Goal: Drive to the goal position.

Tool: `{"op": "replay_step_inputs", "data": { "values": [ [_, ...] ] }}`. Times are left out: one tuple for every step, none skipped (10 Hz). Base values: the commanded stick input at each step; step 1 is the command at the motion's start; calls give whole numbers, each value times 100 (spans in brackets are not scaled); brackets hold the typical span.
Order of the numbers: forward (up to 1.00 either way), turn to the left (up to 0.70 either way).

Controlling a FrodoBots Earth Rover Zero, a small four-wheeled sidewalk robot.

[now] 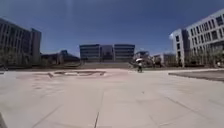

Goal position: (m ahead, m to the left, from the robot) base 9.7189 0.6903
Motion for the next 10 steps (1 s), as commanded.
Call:
{"op": "replay_step_inputs", "data": {
  "values": [
    [70, 0],
    [70, 0],
    [70, 0],
    [70, 0],
    [70, 0],
    [70, 0],
    [70, 0],
    [70, 0],
    [70, 0],
    [70, 0]
  ]
}}
